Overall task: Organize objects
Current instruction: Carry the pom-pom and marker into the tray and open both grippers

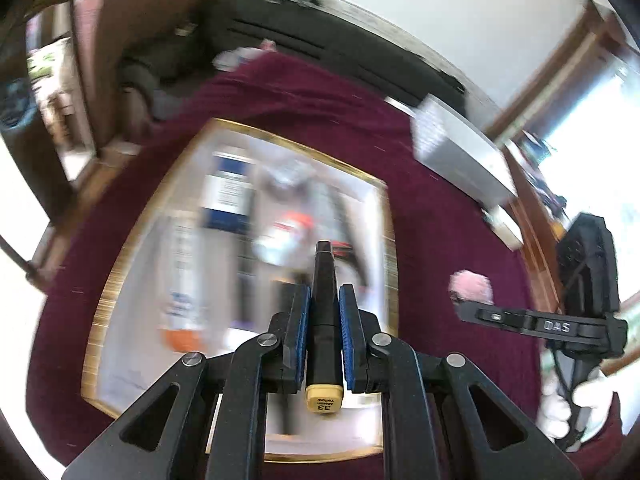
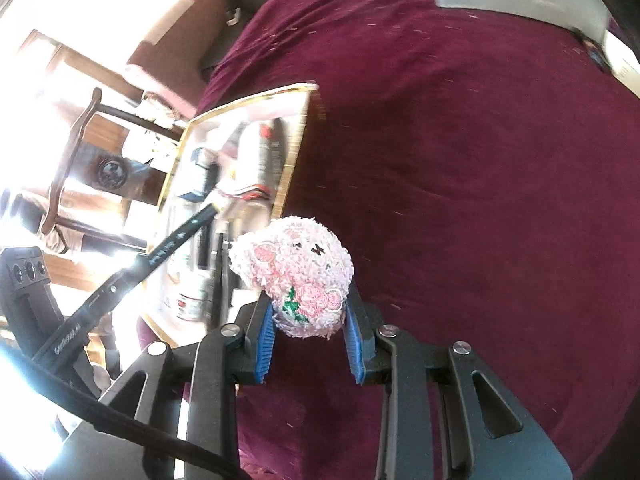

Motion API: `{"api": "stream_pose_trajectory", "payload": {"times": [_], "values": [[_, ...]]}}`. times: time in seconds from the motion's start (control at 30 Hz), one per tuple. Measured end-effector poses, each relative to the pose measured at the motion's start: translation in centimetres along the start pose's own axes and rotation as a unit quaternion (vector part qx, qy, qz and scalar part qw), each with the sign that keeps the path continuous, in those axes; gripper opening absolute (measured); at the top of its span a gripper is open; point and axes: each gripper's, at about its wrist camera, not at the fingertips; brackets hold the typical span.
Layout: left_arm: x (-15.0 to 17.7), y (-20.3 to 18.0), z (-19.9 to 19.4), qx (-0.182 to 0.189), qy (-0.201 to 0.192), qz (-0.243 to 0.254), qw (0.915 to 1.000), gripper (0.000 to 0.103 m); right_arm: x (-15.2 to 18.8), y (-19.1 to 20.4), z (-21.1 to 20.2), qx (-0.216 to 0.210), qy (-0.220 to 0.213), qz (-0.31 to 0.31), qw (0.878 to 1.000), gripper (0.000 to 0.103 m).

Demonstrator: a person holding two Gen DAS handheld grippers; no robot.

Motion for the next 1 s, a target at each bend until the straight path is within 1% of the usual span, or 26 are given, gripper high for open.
{"api": "stream_pose_trajectory", "payload": {"times": [0.03,0.1,0.13,0.17,0.27,0.4,0.57,0.73,0.8,0.87,0.9,0.97,1.0], "values": [[-0.2,1.1,0.2,-0.006,0.001,-0.008,1.0000,0.012,-0.4,0.7,0.6,0.001,0.002,-0.006,1.000,0.028],[-0.4,3.0,1.0,-0.031,-0.001,-0.009,0.9995,0.012,-1.2,1.9,1.8,0.003,0.005,-0.013,1.000,0.028],[-0.6,3.8,1.8,-0.043,0.002,-0.008,0.9990,0.012,-1.7,2.5,2.5,0.005,0.006,-0.017,1.000,0.028],[-0.7,4.6,2.7,-0.047,0.008,-0.013,0.9988,0.012,-2.1,3.0,3.0,0.007,0.007,-0.020,1.000,0.028],[-1.0,5.5,4.8,-0.060,0.021,-0.012,0.9979,0.012,-3.8,4.4,4.8,0.020,0.009,-0.026,0.999,0.028],[-0.5,5.1,6.5,-0.069,0.035,0.003,0.9970,0.012,-6.1,5.5,7.2,0.067,0.004,-0.039,0.997,0.028],[0.2,5.6,7.4,-0.057,0.057,0.004,0.9967,0.012,-8.2,5.9,10.2,0.126,0.005,-0.049,0.991,0.028],[0.3,5.7,7.4,-0.048,0.064,0.011,0.9967,0.014,-10.0,5.6,11.7,0.161,-0.002,-0.044,0.986,0.027],[0.2,5.6,7.4,-0.047,0.066,0.017,0.9966,0.016,-10.4,5.6,12.0,0.175,-0.009,-0.047,0.983,0.027],[0.1,5.5,7.4,-0.041,0.066,0.022,0.9967,0.025,-10.7,5.8,12.2,0.187,-0.012,-0.049,0.981,0.028],[0.1,5.4,7.4,-0.038,0.065,0.024,0.9968,0.028,-10.9,5.9,12.3,0.195,-0.015,-0.049,0.979,0.028],[0.0,5.2,7.4,-0.033,0.063,0.031,0.9970,0.041,-11.0,6.0,12.6,0.211,-0.017,-0.051,0.976,0.029],[0.1,5.0,7.3,-0.030,0.061,0.035,0.9971,0.044,-10.9,6.1,12.8,0.219,-0.016,-0.054,0.974,0.029]]}}
Point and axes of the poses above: each gripper's, at about its wrist camera, not at the fingertips, and z roughly the way its jaws point, y to its left, x to its underside, and after that the axes turned 6 degrees about -x, right-handed
